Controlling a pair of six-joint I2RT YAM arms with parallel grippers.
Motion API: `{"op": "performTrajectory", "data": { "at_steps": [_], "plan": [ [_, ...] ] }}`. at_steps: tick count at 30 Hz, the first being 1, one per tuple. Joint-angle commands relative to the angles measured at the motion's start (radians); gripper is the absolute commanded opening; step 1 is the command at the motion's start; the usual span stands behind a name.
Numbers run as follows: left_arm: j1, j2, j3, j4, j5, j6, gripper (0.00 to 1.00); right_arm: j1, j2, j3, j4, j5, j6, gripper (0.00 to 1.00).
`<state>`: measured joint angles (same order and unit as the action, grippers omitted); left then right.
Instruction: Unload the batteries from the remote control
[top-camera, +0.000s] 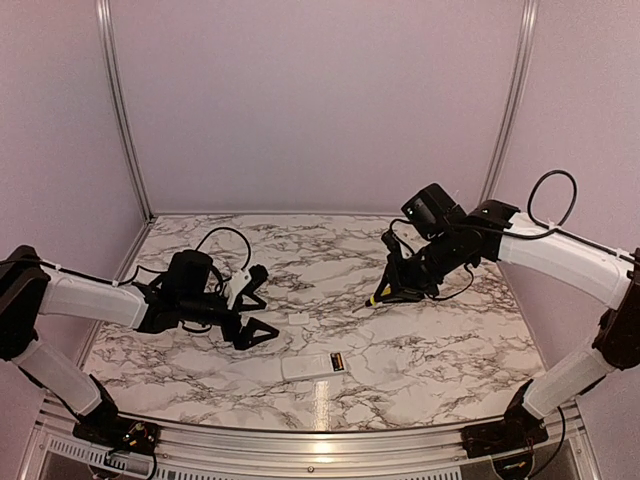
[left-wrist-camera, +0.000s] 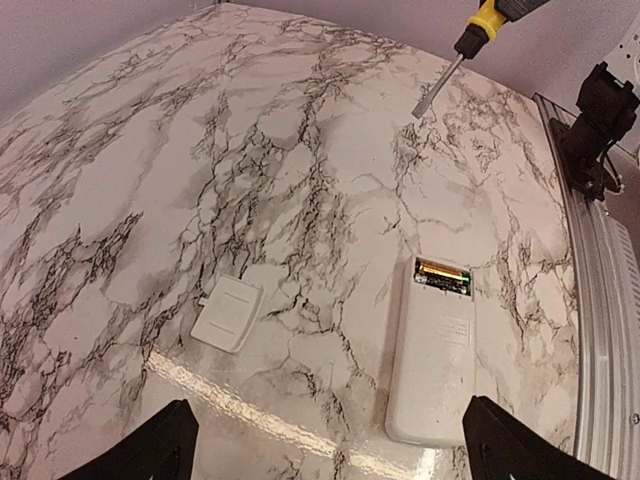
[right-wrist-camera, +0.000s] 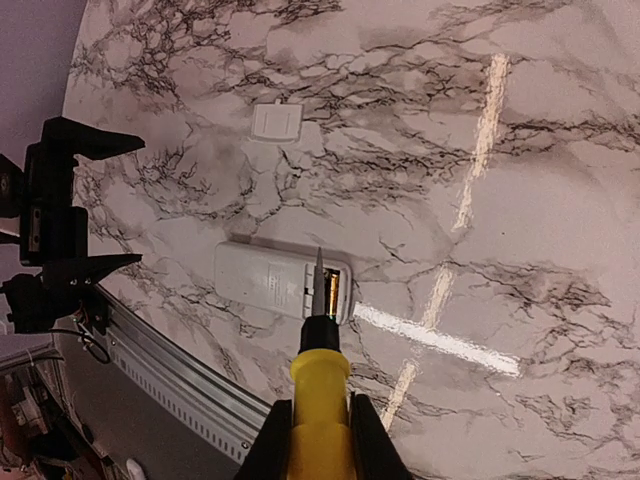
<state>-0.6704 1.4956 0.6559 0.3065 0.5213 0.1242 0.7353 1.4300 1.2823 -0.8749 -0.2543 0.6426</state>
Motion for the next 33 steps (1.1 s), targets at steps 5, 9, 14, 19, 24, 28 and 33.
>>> {"op": "performTrajectory", "data": {
  "at_steps": [5,9,14,19,24,28,33],
  "plan": [
    [-0.107,-0.033,-0.114,0.016,0.003,0.212,0.99,0.010,0.028,0.027,0.004,-0.079,0.007,0.00],
    [-0.157,0.002,-0.136,0.051,-0.012,0.250,0.99,0.018,0.019,0.018,-0.004,-0.079,0.011,0.00],
    [-0.229,0.070,-0.127,0.070,-0.075,0.302,0.99,0.033,0.005,0.007,-0.008,-0.075,0.022,0.00],
    [-0.276,0.130,-0.133,0.157,-0.130,0.309,0.99,0.042,-0.014,0.000,-0.022,-0.053,0.037,0.00],
    [-0.290,0.182,-0.138,0.245,-0.212,0.268,0.98,0.044,-0.060,-0.032,-0.011,-0.043,0.071,0.00],
    [-0.290,0.223,-0.127,0.274,-0.230,0.241,0.98,0.047,-0.088,-0.050,-0.017,-0.029,0.082,0.00],
    [-0.290,0.272,-0.104,0.263,-0.213,0.243,0.97,0.047,-0.111,-0.057,-0.022,-0.021,0.096,0.00]
  ]
}}
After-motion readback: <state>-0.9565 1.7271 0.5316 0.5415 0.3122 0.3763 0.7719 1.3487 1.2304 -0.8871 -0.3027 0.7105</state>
